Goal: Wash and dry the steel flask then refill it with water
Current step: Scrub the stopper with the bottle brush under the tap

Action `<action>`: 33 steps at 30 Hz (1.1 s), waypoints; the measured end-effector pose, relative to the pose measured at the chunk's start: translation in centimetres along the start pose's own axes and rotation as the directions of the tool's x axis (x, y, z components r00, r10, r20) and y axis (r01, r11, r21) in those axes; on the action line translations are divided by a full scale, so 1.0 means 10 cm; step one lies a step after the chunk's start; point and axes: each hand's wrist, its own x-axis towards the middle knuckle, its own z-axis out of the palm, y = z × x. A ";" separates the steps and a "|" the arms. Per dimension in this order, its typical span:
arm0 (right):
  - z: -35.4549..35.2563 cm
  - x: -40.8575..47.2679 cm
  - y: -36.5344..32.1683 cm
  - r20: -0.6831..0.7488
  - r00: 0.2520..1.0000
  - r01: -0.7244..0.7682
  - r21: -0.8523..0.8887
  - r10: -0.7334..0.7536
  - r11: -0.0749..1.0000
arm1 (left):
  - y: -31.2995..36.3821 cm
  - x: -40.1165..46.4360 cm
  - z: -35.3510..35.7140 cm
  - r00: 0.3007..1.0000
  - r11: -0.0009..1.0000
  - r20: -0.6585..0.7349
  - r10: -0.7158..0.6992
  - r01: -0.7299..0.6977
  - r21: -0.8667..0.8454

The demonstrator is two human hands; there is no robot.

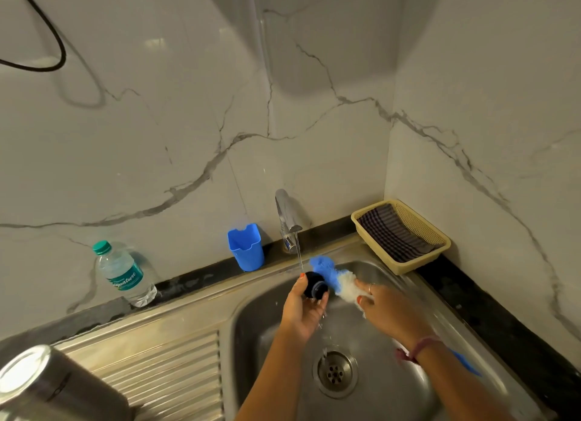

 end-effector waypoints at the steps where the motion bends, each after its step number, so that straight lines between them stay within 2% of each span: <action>1: 0.02 -0.01 -0.01 -0.009 1.000 0.001 0.003 -0.001 1.000 | -0.01 0.01 0.01 1.000 1.000 0.002 0.008 -0.008 0.003; 6: 0.13 -0.14 -0.10 -0.063 0.996 0.077 0.113 -0.070 0.991 | 0.02 0.07 -0.01 0.999 0.999 0.030 0.040 -0.040 0.022; 12: 0.20 -0.09 -0.08 -0.082 0.997 -0.005 0.081 0.011 0.997 | -0.05 0.06 -0.06 0.998 0.997 -0.015 0.060 -0.059 0.040; 17: 0.28 -0.16 -0.15 -0.092 0.993 0.080 0.064 -0.074 0.995 | 0.01 0.07 -0.10 0.997 0.995 0.001 0.082 -0.082 0.061; 21: 0.23 -0.06 -0.09 -0.086 0.996 0.012 0.081 -0.005 0.997 | 0.02 0.03 -0.09 0.997 0.995 0.021 0.080 -0.082 0.063; 25: 0.25 -0.17 -0.23 -0.082 0.993 0.086 0.043 -0.082 0.995 | 0.04 0.08 -0.12 0.995 0.994 0.033 0.092 -0.094 0.057; 29: 0.17 -0.01 -0.12 -0.068 0.998 0.001 0.079 0.005 0.997 | 0.01 0.05 -0.11 0.997 0.996 0.006 0.077 -0.078 0.034; 33: 0.20 -0.09 -0.15 -0.058 0.997 0.049 0.136 -0.042 0.989 | 0.06 0.05 -0.10 0.995 0.995 -0.018 0.099 -0.099 -0.013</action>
